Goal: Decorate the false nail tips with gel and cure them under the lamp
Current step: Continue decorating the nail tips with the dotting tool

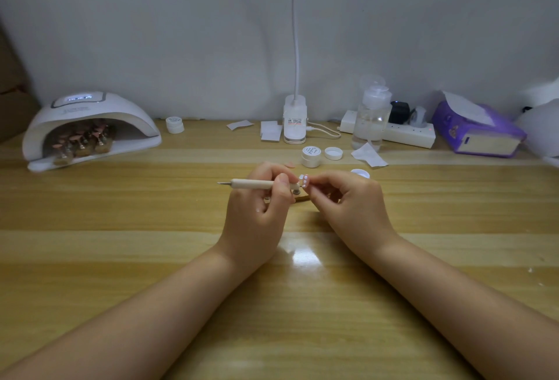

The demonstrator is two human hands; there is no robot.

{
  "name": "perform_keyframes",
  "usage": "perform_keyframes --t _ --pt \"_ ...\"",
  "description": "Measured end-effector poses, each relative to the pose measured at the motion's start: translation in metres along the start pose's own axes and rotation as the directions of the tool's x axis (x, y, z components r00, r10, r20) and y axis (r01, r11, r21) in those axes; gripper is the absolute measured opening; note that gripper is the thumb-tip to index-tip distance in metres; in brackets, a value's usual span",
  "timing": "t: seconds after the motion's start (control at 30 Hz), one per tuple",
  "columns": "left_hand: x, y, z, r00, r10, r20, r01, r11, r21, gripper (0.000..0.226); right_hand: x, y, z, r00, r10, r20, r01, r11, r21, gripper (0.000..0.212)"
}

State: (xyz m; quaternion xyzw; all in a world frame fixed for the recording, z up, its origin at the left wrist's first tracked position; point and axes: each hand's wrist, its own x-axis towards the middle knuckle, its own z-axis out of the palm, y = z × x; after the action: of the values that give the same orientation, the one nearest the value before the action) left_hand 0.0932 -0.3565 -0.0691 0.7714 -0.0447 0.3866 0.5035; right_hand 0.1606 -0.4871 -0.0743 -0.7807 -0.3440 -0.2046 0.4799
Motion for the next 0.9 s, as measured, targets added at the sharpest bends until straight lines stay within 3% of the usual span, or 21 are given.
perform_keyframes --t 0.9 --pt "-0.0006 -0.0007 -0.0011 1.0 -0.027 0.001 0.027 1.0 -0.007 0.024 -0.0002 0.0011 0.0011 1.0 -0.002 -0.009 0.002 1.0 -0.01 0.008"
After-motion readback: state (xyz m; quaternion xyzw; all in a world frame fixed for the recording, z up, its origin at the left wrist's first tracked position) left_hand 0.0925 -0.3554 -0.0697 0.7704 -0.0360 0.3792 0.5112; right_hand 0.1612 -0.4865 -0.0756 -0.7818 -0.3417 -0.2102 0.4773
